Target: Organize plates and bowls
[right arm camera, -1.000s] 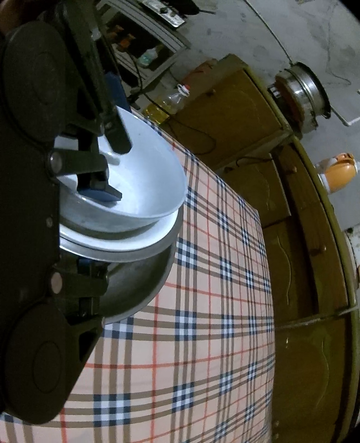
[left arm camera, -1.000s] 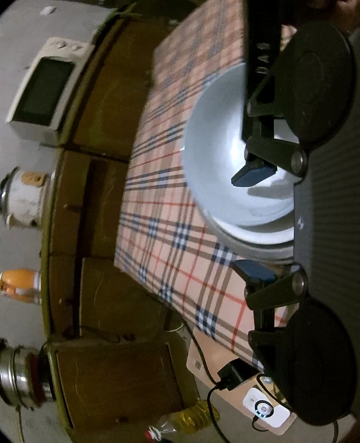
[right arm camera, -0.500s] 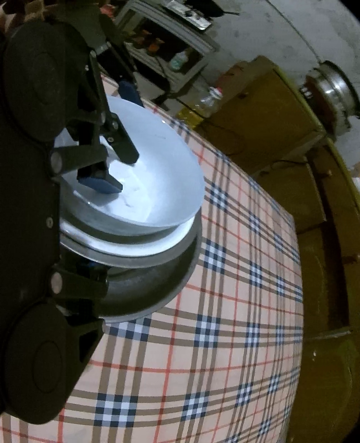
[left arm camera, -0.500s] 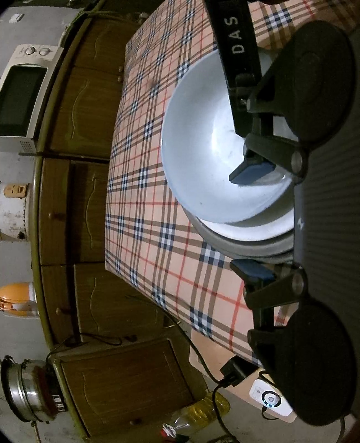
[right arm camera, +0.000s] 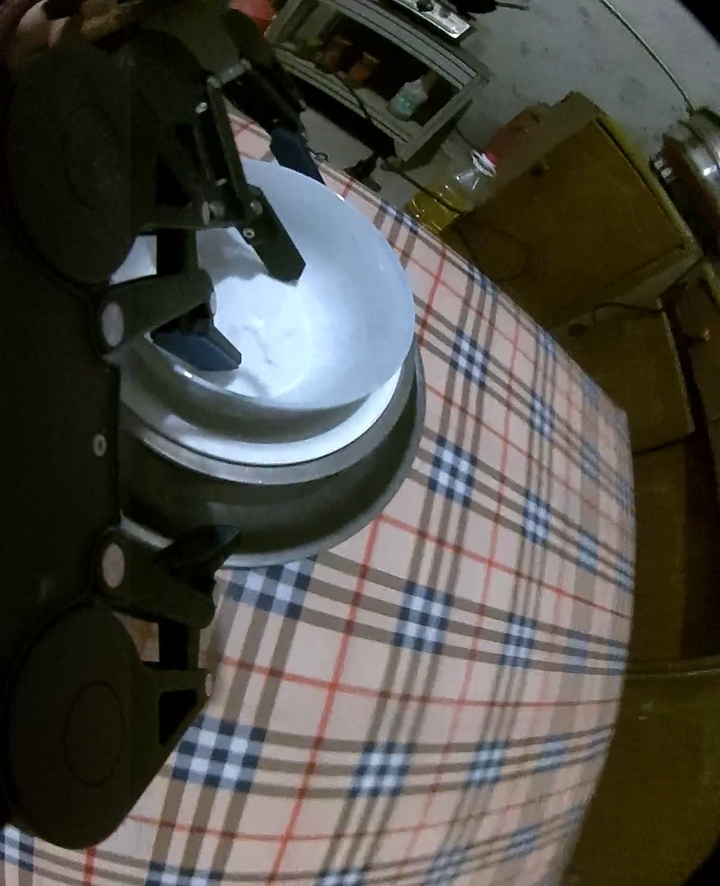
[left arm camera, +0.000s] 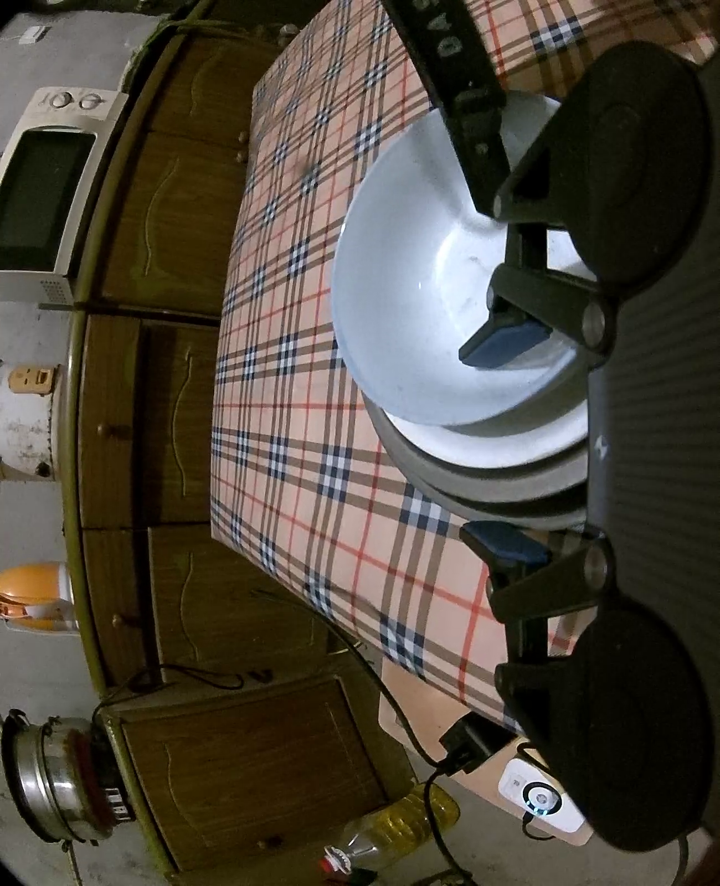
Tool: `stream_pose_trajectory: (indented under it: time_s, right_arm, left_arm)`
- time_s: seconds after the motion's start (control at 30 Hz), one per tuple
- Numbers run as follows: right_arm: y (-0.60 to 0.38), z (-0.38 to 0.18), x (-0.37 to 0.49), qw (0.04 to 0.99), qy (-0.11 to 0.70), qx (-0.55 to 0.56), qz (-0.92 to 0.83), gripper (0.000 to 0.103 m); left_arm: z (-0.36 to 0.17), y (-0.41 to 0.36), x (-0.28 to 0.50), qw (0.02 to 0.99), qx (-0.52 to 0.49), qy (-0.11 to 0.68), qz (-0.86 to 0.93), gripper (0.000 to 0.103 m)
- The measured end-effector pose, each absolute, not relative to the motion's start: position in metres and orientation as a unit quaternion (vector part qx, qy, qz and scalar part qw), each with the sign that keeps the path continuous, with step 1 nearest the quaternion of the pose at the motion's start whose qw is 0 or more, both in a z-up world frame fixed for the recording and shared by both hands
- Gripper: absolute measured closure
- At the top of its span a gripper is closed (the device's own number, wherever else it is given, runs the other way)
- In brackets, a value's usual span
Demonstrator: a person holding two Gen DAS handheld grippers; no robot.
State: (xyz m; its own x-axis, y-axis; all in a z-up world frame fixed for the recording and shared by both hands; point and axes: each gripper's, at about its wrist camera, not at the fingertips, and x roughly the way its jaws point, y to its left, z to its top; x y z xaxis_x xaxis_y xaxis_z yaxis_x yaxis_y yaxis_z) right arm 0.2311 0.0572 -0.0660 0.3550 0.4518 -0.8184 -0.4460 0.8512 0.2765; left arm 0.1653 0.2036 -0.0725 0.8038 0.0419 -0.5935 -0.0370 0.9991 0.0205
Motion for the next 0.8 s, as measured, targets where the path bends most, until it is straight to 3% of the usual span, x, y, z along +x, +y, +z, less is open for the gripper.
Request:
stream_pose_trajectory:
  time_s: [0.3,0.53,0.8]
  right_arm:
    - [0.046,-0.043,0.176,0.875,0.409,0.001,0.258,0.027]
    - [0.034,-0.024,0.133,0.899,0.368,0.023,0.235,0.024]
    - [0.012,-0.018,0.100,0.899,0.374,0.063,0.217,0.023]
  left_arm:
    - [-0.059,0.201,0.146,0.956,-0.013,0.293,0.015,0.039]
    - [-0.036,0.179,0.109,0.961,0.003,0.275,0.020,0.024]
    - [-0.015,0.161,0.068,0.965,0.016,0.256,0.046,0.013]
